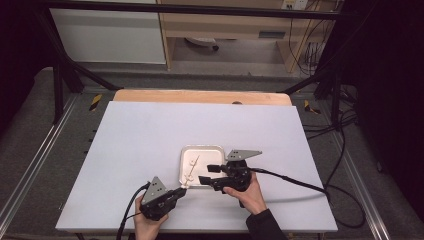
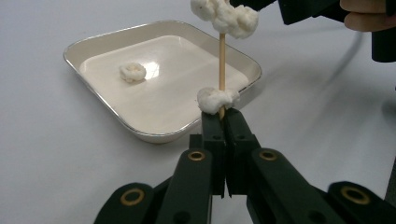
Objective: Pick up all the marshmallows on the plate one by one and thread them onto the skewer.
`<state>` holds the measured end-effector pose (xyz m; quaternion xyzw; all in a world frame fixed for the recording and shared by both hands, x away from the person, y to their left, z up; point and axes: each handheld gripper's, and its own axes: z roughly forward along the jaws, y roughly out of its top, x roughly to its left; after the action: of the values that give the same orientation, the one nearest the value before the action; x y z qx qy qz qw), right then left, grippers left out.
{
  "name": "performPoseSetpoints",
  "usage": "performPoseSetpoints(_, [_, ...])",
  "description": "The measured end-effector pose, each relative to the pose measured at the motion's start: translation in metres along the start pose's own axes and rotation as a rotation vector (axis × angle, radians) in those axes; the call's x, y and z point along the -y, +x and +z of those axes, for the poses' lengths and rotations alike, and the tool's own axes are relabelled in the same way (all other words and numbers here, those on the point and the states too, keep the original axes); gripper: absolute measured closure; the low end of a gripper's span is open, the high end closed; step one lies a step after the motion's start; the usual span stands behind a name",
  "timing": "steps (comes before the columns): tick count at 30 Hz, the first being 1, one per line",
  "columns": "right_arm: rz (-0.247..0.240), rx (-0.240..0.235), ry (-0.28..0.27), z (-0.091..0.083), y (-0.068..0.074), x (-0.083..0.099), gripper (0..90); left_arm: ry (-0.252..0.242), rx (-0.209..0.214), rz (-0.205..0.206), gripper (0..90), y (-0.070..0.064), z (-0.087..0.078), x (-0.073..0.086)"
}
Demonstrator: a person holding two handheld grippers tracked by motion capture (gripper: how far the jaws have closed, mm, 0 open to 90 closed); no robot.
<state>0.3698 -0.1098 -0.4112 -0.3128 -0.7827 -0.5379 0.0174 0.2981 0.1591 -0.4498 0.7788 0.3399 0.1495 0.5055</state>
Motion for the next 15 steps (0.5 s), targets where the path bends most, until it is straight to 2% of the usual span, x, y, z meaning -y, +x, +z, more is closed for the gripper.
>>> performPoseSetpoints(3, [-0.026, 0.055, 0.004, -0.003, -0.004, 0.0, 27.2, -0.002, -0.006, -0.012, 88.4, 0.003, -0.002, 0.0])
performPoseSetpoints(4, [-0.038, 0.078, 0.013, -0.004, -0.006, 0.0, 22.7, -0.001, -0.006, -0.016, 88.4, 0.004, -0.003, 0.0])
performPoseSetpoints(8, [-0.073, 0.139, 0.061, -0.005, -0.01, 0.0, 13.9, 0.005, -0.008, -0.015, 88.4, 0.005, -0.003, 0.0])
performPoseSetpoints(11, [-0.086, 0.158, 0.082, -0.005, -0.012, -0.001, 9.7, -0.003, -0.009, -0.014, 88.4, 0.005, -0.005, -0.001])
performPoseSetpoints(15, [-0.095, 0.181, 0.082, -0.003, -0.014, -0.002, 7.3, -0.006, -0.005, -0.017, 88.4, 0.006, -0.009, -0.001])
